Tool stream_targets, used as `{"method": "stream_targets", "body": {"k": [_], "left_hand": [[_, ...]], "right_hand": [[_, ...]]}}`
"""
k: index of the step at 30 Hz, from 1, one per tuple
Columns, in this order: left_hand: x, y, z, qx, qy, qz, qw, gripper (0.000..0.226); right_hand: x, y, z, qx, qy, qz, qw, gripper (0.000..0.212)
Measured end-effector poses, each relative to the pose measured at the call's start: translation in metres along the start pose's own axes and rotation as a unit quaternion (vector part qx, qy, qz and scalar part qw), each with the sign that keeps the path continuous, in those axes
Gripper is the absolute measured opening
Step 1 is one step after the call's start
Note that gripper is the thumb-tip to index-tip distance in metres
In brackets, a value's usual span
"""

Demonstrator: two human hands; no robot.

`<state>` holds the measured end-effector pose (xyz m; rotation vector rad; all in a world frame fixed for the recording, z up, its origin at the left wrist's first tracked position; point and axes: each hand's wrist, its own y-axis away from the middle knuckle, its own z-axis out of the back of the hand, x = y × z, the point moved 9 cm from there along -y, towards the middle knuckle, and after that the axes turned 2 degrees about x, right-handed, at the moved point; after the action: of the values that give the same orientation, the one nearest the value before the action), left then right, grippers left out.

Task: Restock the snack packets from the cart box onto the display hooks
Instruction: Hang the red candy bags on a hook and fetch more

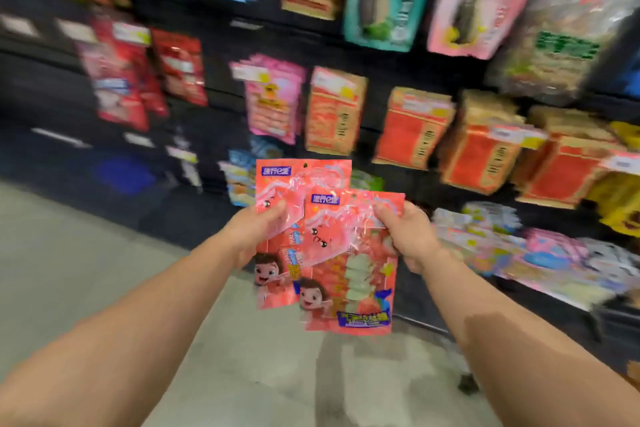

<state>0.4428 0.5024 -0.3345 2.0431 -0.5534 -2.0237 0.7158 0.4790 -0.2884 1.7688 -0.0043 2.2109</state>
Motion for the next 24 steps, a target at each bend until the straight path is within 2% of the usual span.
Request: {"method": "stream_targets", "body": {"k": [4, 5, 8, 9, 11, 13, 17, 21, 24], "left_hand": [[-0.007, 0.015, 0.167, -0.097, 0.031, 0.008, 0.995, 0.037], [-0.009, 0.018, 0.205, -0.117, 0.041, 0.004, 0.992, 0.038], [-0.013, 0.021, 0.298, -0.163, 0.051, 0.017, 0.985, 0.075], [-0.017, 0.022, 0.323, -0.174, 0.063, 0.011, 0.983, 0.071], [-0.031, 0.026, 0.356, -0.191, 0.083, -0.003, 0.978, 0.052], [-0.035, 0.023, 0.384, -0.202, 0.102, -0.003, 0.974, 0.047], [-0.044, -0.006, 0.436, -0.225, 0.121, -0.014, 0.967, 0.060], [-0.068, -0.046, 0.480, -0.237, 0.139, -0.029, 0.961, 0.040], [-0.088, -0.074, 0.511, -0.253, 0.145, -0.032, 0.956, 0.047]], "right_hand": [[0.040, -0.014, -0.182, 0.078, -0.071, -0.010, 0.994, 0.011], [0.052, -0.014, -0.221, 0.095, -0.082, -0.010, 0.992, 0.011], [0.089, -0.017, -0.311, 0.134, -0.098, -0.003, 0.986, 0.015], [0.102, -0.020, -0.334, 0.143, -0.097, 0.003, 0.985, 0.014], [0.125, -0.029, -0.378, 0.164, -0.090, 0.016, 0.982, 0.014], [0.143, -0.040, -0.419, 0.183, -0.079, 0.029, 0.979, 0.012], [0.168, -0.072, -0.486, 0.209, -0.069, 0.040, 0.975, 0.008], [0.196, -0.118, -0.541, 0.240, -0.077, 0.036, 0.967, 0.009], [0.223, -0.153, -0.584, 0.281, -0.083, 0.042, 0.955, 0.006]]}}
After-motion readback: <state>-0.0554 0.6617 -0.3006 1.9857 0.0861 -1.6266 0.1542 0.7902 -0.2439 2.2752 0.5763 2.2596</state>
